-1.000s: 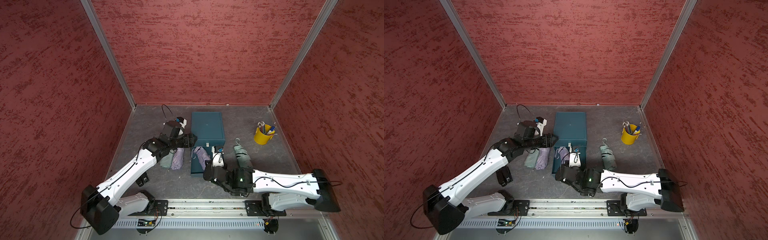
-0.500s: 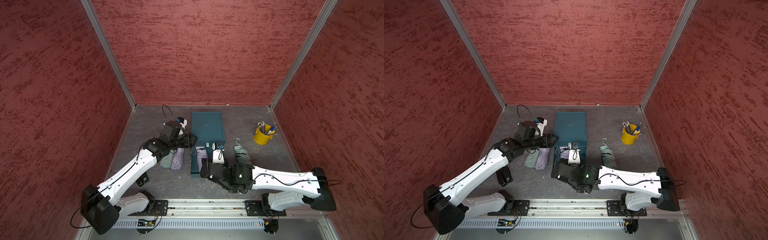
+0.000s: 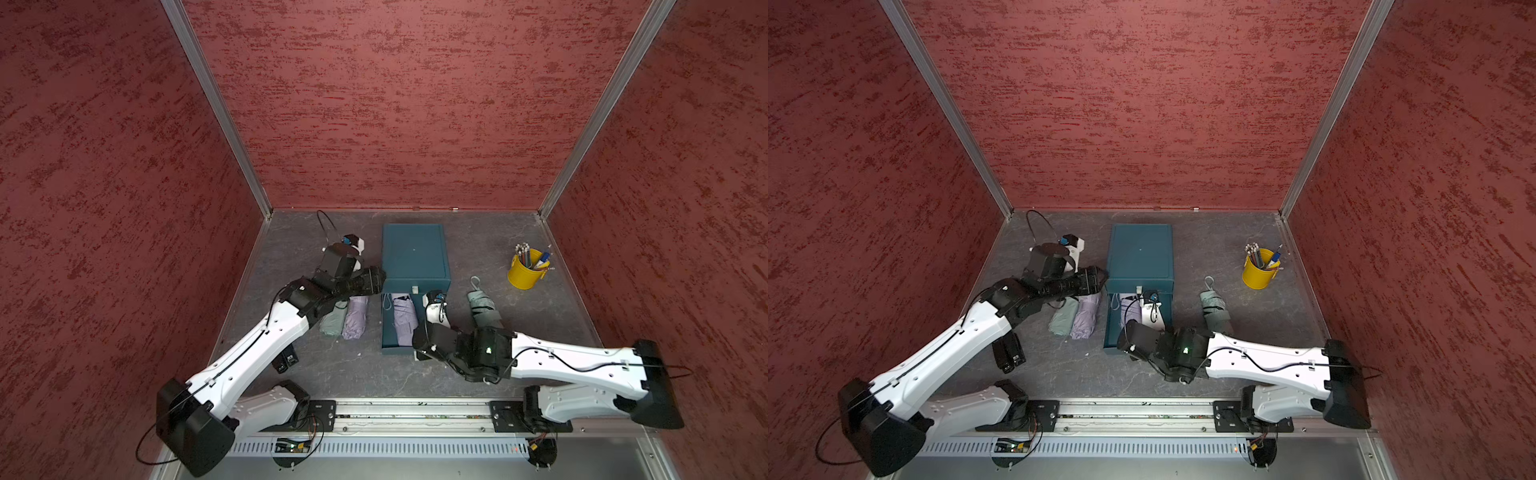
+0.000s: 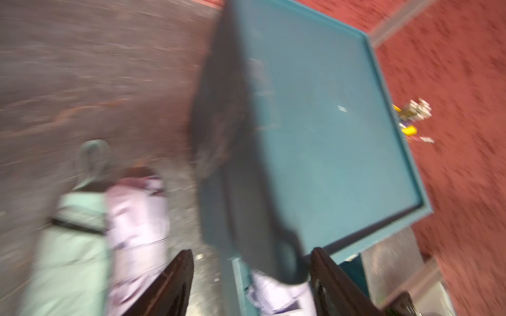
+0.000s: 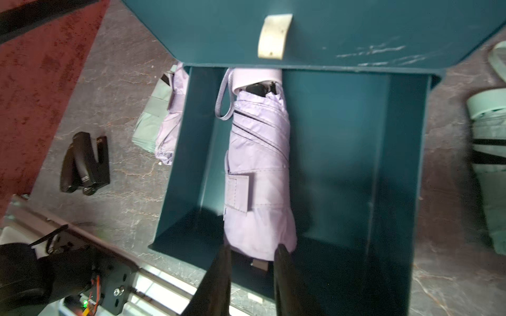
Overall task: Place the umbrella in the drawer by color
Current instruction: Place the umbrella in the drawer, then pick up the umbrella from the center of the board.
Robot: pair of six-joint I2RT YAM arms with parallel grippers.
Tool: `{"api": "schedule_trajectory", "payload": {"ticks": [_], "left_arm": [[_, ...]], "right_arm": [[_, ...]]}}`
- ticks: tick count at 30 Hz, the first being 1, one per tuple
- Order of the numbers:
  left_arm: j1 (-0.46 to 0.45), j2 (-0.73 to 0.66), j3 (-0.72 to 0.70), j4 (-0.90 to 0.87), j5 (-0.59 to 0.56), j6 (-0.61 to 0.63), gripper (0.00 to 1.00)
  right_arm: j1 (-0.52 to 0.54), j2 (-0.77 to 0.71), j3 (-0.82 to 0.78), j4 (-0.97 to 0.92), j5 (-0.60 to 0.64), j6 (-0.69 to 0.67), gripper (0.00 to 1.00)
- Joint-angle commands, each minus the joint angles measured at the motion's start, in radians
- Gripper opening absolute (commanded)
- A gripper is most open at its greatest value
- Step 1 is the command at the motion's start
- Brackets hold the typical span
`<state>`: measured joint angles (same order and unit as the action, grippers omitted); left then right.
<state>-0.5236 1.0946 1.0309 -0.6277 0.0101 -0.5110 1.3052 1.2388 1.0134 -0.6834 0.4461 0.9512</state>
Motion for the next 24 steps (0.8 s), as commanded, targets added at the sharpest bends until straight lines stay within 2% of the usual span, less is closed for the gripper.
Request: {"api": "schedule_trajectory", "payload": {"ticks": [1, 4, 8, 10, 14, 21, 24], "left_arm": [[0.13, -0.092, 0.004, -0.154, -0.07, -0.058, 0.66], [0.236, -0.116, -0.076, -0.168, 0.055, -0.058, 0.64], [0.223, -0.132, -0.203, -0.095, 0.175, -0.086, 0.65], [0.157, -0.139, -0.254, -0.049, 0.163, -0.115, 0.69], [0.019, -0.081, -0.278, -0.018, 0.05, -0.139, 0.75], [0.004, 0.011, -0.288, 0.019, -0.082, -0.163, 0.72], [0.002, 0.072, -0.284, 0.058, -0.072, -0.157, 0.7]], "right_arm": [[0.002, -0.072, -0.002, 0.101, -0.041, -0.072, 0.31], [0.002, -0.101, -0.009, 0.089, -0.043, -0.083, 0.34], [0.004, -0.126, -0.02, 0.094, -0.048, -0.097, 0.37], [0.005, -0.131, -0.022, 0.094, -0.045, -0.099, 0.38], [0.005, -0.131, -0.024, 0.104, -0.046, -0.098, 0.39], [0.012, -0.141, -0.045, 0.113, -0.054, -0.075, 0.4], [0.017, -0.158, -0.068, 0.127, -0.054, -0.062, 0.4]]}}
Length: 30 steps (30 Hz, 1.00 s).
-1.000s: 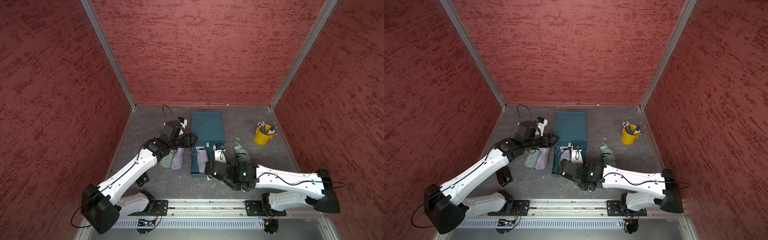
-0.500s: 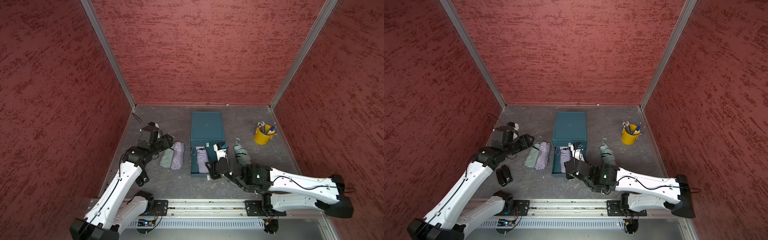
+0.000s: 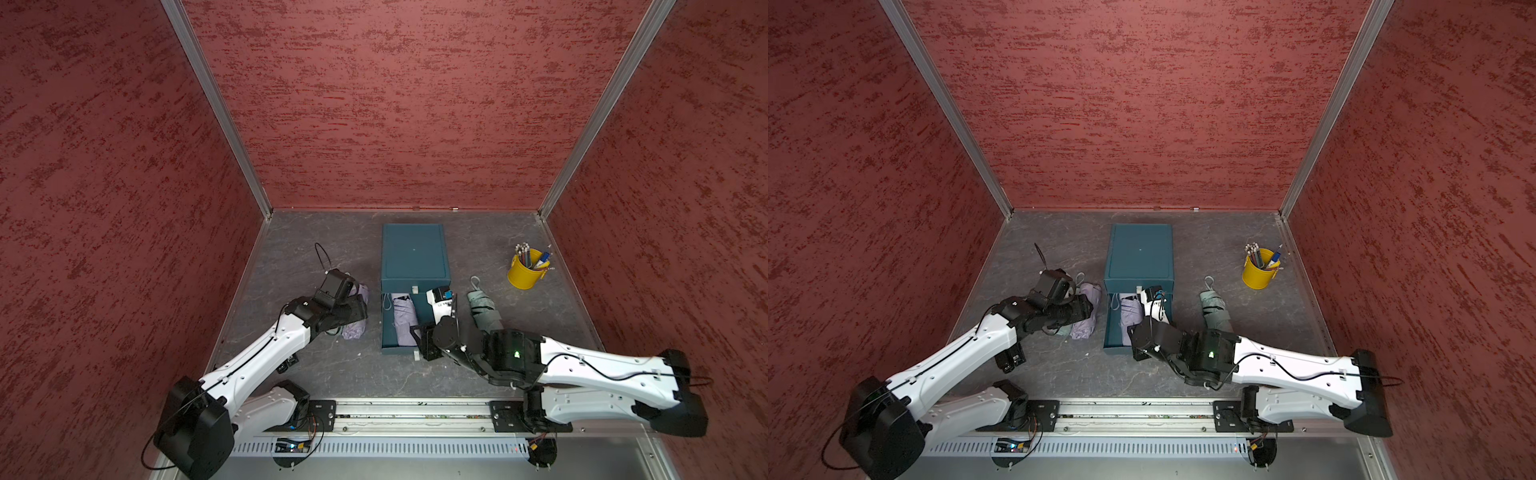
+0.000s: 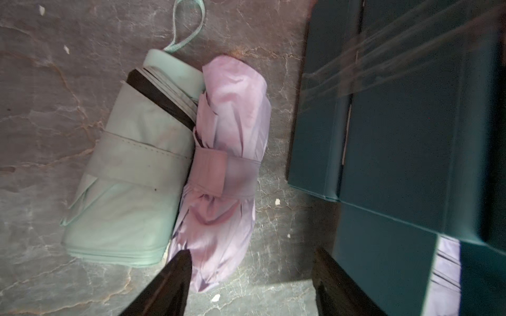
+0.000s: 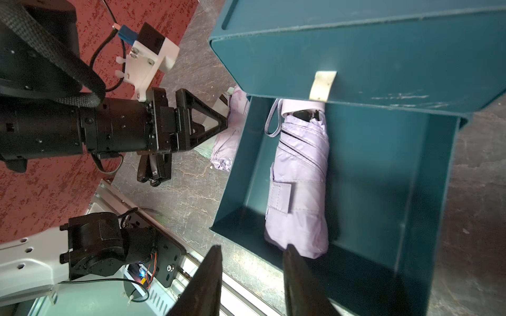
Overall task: Place the umbrella in the drawer by color
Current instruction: Pick up the umbrella from the center of the board.
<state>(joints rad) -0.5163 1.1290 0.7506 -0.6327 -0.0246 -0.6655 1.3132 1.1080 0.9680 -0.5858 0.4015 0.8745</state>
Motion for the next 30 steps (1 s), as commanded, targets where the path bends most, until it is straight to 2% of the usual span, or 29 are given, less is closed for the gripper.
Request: {"api": "schedule_trajectory", "payload": {"ticks": [1, 6, 17, 30], "left_arm": [[-0.006, 0.053, -0.005, 0.082, -0.023, -0.001, 0.69], [-0.011, 0.13, -0.008, 0.127, -0.024, -0.001, 0.62], [-0.022, 0.199, -0.031, 0.149, -0.089, 0.025, 0.59], [-0.031, 0.212, -0.047, 0.143, -0.112, 0.03, 0.22]], "right_arm": [[0.009, -0.033, -0.026, 0.033, -0.007, 0.018, 0.4], [0.013, -0.048, -0.038, 0.032, -0.005, 0.026, 0.4], [0.014, -0.028, -0.039, 0.052, -0.013, 0.02, 0.4], [0.014, -0.027, -0.026, 0.054, -0.027, 0.016, 0.4]]}}
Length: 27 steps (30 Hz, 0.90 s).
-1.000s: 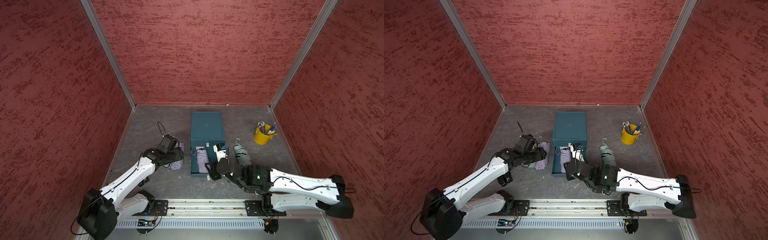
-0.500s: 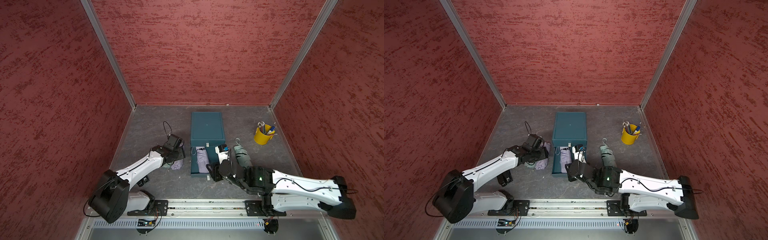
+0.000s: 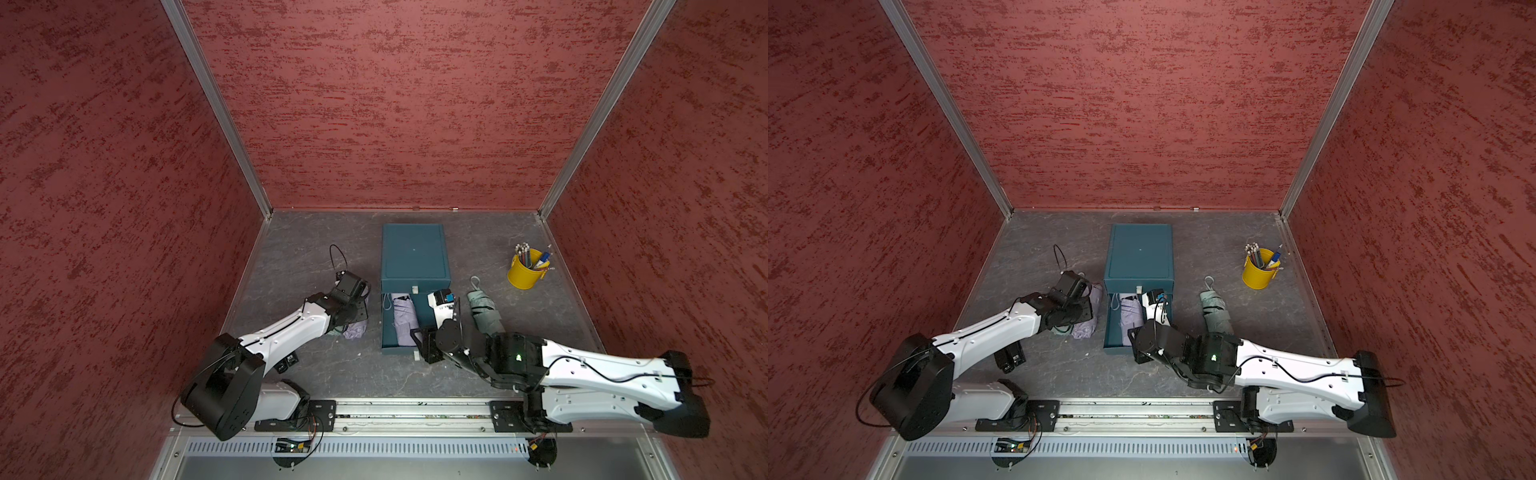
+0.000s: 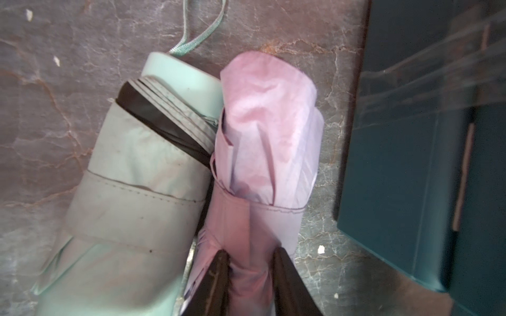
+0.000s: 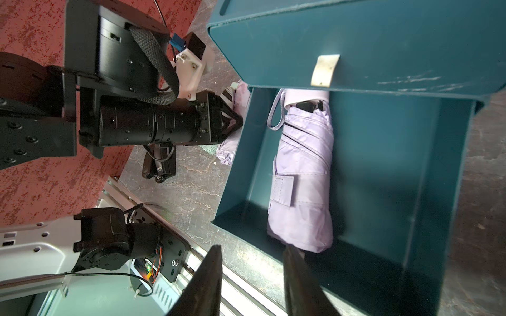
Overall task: Place the umbrella in the drawer by color
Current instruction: Pick up the umbrella from the center of the board.
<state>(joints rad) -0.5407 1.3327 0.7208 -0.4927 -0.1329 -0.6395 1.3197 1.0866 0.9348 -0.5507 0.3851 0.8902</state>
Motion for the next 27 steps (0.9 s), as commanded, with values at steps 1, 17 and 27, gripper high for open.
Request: {"api": "schedule_trajectory", "payload": {"ticks": [1, 17, 27], "left_arm": [[-0.003, 0.007, -0.02, 0.004, -0.002, 0.004, 0.17], [0.177, -0.521, 0.084, -0.147, 0.163, -0.085, 0.0], [0.214, -0.779, 0.131, 0.06, 0.424, -0.33, 0.0]], "right_arm": [[0.007, -0.004, 0.01, 0.018, -0.011, -0.003, 0.4], [0.006, -0.027, 0.102, 0.135, -0.177, -0.093, 0.63], [-0.031, 0.081, 0.173, 0.459, -0.351, -0.076, 0.98]]}}
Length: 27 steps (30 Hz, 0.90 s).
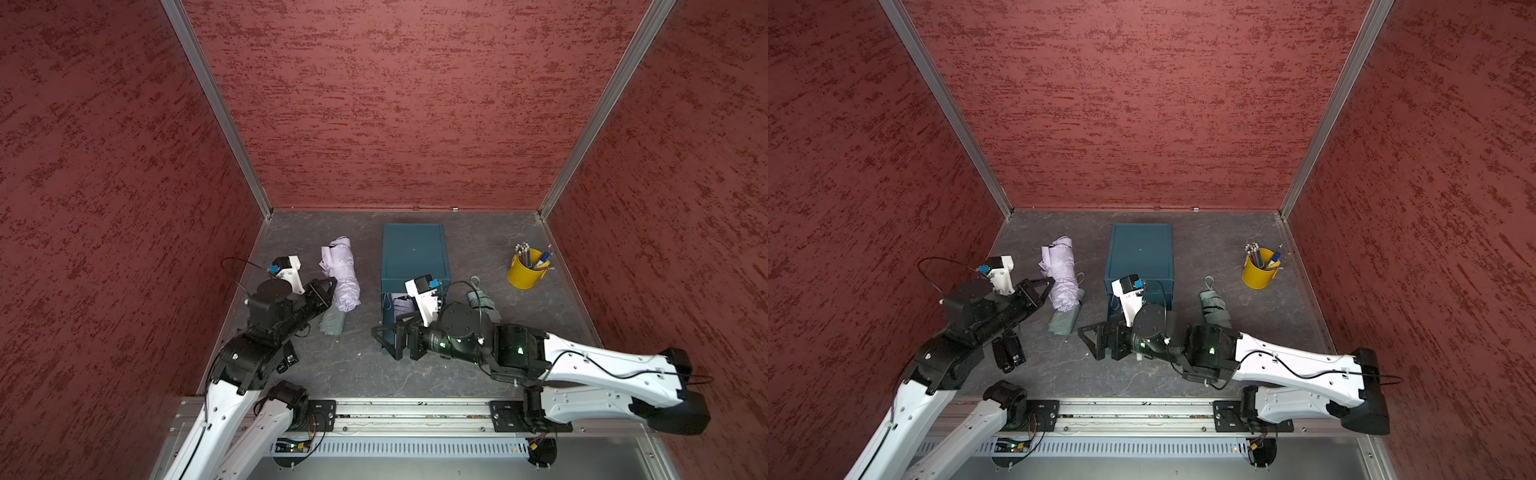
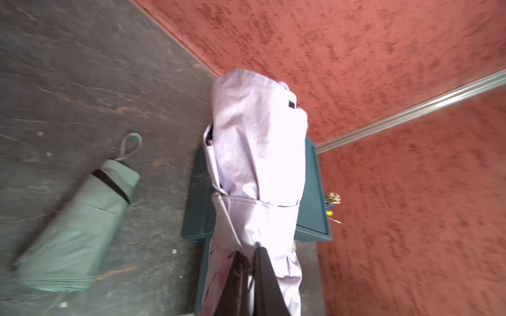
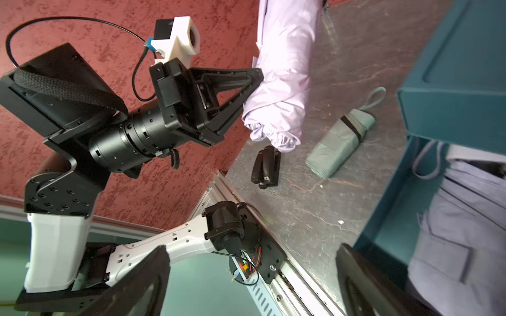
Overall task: Place the umbrella in the drawer by color
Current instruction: Pick up the umbrella from the center of the board.
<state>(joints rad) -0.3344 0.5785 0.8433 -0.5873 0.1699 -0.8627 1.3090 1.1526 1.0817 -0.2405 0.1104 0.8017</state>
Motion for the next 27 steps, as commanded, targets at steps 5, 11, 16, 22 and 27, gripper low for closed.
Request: {"api": "schedule_trajectory", "payload": {"ticks": [5, 11, 16, 22, 27], "left_arm": [[0.007, -0.05, -0.062, 0.391, 0.253, -0.271, 0.0], [-0.035, -0.071, -0.111, 0.53, 0.271, -0.314, 0.0], [-0.1, -0.079, -0.123, 0.581, 0.236, -0.303, 0.0], [-0.138, -0.069, -0.128, 0.599, 0.23, -0.275, 0.0], [-0.153, -0.067, -0.139, 0.591, 0.212, -0.255, 0.0]], "right_arm": [[-0.086, 0.045, -0.002, 0.278, -0.146, 0.091, 0.98], [-0.122, 0.042, -0.077, 0.394, -0.113, 0.16, 0.97], [-0.145, 0.052, -0.095, 0.415, -0.073, 0.192, 0.93], [-0.161, 0.056, -0.095, 0.446, -0.052, 0.192, 0.9], [-0.168, 0.073, -0.075, 0.467, -0.088, 0.189, 0.77]]}}
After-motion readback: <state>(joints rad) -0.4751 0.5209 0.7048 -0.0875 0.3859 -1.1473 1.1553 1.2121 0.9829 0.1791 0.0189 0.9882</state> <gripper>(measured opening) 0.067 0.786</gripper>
